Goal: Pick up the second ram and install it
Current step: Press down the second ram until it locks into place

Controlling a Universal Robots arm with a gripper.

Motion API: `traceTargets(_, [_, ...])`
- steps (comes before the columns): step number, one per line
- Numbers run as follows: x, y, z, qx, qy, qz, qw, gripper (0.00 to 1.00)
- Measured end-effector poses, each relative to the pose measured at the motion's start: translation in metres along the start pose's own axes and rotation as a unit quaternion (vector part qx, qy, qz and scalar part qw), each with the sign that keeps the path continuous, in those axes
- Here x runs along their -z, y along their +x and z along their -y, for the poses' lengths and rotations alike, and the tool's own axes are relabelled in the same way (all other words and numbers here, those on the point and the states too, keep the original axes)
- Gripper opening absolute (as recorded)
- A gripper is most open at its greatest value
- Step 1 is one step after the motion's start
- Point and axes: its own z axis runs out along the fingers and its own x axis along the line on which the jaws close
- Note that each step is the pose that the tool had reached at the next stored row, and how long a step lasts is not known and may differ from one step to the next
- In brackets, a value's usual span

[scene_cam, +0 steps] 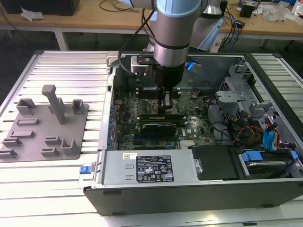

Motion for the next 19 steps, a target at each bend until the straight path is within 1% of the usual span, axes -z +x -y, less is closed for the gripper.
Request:
traceTargets(1, [-0.0003, -0.0001, -0.0058, 0.000, 0.0000, 0.0000, 1.0000, 0.08])
traceTargets(3, [-0.0008, -0.0005, -0.0147, 0.000, 0.0000, 0.0000, 1.0000, 0.08])
traceTargets(4, [-0.0011, -0.0007, -0.0178, 0.000, 0.0000, -0.0001, 1.0000, 0.08])
traceTargets(6, [-0.0031, -0.0007, -0.0205, 0.000, -0.0001, -0.0002, 1.0000, 0.08])
traceTargets(13, [-0.0073, -0.0009, -0.0205, 0.000, -0.0002, -0.0003, 1.0000, 0.08])
traceTargets(15, [-0.0074, -0.0009, -0.0205, 0.000, -0.0001, -0.0003, 1.0000, 0.08])
traceTargets(16, [-0.0087, -0.0010, -0.0204, 0.000, 0.0000, 0.0000, 1.0000, 0.08])
traceTargets(19, [-0.0089, -0.0010, -0.0204, 0.000, 0.0000, -0.0001, 1.0000, 0.08])
